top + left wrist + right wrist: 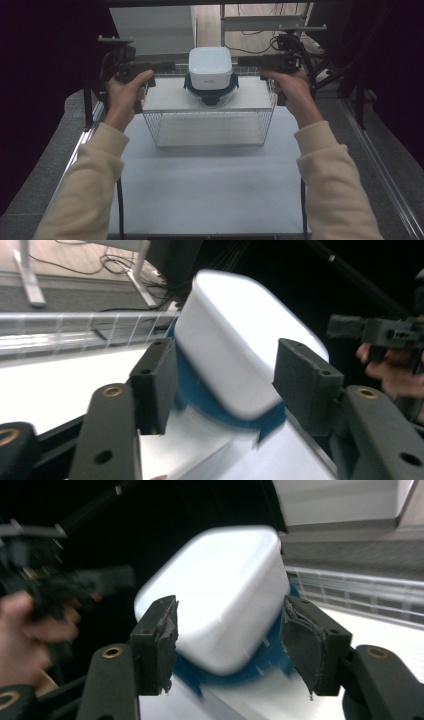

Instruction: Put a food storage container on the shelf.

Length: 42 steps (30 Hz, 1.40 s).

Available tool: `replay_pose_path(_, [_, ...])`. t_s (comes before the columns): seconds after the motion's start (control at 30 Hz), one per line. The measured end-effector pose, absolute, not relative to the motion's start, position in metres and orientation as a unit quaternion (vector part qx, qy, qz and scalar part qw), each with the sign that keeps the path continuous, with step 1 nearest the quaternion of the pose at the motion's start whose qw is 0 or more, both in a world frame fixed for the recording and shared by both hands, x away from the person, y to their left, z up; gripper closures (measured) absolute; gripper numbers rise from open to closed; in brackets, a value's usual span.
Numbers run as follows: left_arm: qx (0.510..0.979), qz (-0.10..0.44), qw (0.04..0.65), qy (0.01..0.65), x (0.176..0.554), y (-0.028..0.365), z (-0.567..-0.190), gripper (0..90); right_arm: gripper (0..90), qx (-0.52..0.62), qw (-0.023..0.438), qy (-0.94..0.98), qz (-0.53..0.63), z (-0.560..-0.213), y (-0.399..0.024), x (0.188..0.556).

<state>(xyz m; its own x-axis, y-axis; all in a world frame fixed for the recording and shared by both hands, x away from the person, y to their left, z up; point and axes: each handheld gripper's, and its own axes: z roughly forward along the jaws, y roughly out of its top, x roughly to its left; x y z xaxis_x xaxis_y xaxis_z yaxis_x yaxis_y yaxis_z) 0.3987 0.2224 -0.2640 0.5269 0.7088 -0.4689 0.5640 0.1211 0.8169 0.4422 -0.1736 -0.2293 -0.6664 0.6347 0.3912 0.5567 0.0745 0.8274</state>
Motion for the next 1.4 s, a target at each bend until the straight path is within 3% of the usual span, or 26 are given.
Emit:
replay_pose_path(0.43, [0.689, 0.073, 0.561, 0.453, 0.324, 0.246, -0.309, 34.3, 30.5, 0.367, 0.075, 0.77, 0.518, -0.268, -0.203, 0.387])
replay_pose_path(0.8, [0.69, 0.084, 0.542, 0.472, 0.283, 0.251, -0.37, 34.8, 28.3, 0.374, 0.082, 0.772, 0.508, -0.329, -0.229, 0.352])
replay_pose_path(1.13, [0.706, 0.073, 0.504, 0.493, 0.26, 0.243, -0.438, 33.9, 26.9, 0.394, 0.075, 0.779, 0.483, -0.401, -0.243, 0.329])
replay_pose_path(1.4, [0.714, 0.056, 0.478, 0.508, 0.261, 0.24, -0.465, 33.8, 26.5, 0.408, 0.075, 0.78, 0.469, -0.432, -0.253, 0.316])
